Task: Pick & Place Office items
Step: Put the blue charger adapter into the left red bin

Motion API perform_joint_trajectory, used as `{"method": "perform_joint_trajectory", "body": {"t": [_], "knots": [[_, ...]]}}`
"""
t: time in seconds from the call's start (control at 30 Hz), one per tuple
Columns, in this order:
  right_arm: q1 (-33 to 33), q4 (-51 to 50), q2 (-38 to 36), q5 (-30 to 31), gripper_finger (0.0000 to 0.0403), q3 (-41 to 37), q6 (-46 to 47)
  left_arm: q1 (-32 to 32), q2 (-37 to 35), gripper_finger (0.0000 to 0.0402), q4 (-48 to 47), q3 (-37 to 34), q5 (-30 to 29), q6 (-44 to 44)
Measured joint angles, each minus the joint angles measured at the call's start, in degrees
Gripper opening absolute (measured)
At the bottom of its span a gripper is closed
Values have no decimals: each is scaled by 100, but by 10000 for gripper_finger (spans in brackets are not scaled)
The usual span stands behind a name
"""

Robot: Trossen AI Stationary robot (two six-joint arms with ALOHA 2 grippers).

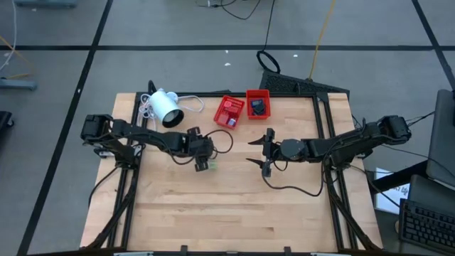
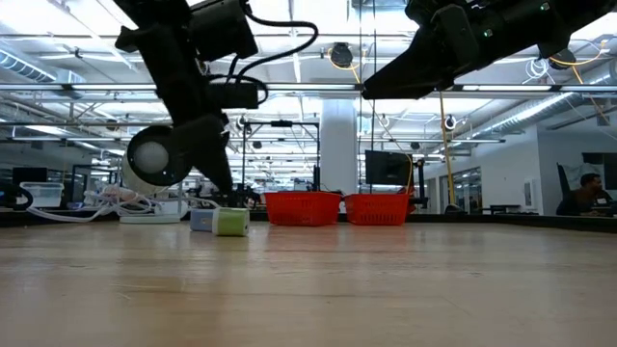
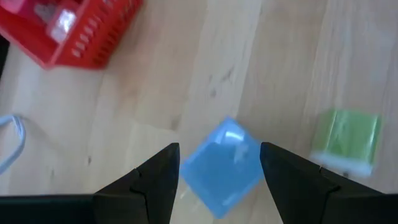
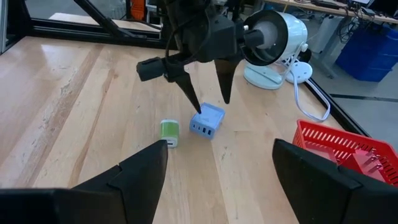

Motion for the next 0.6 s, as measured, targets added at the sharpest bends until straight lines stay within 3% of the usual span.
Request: {"method": "perform_joint_trajectory", "body": {"t": [0.13,0.3,0.43,0.5,0.6], "knots": [[0,0,0,0,279,0,0,0,0,228,331,0,-1,-112],[0,0,0,0,279,0,0,-17,0,228,496,0,14,-2081],[0,0,0,0,279,0,0,39,0,227,542,0,521,-3435],[0,0,0,0,279,0,0,51,0,228,651,0,586,-3878],[0,4,0,0,279,0,0,37,0,228,904,-3,146,-4095]]}}
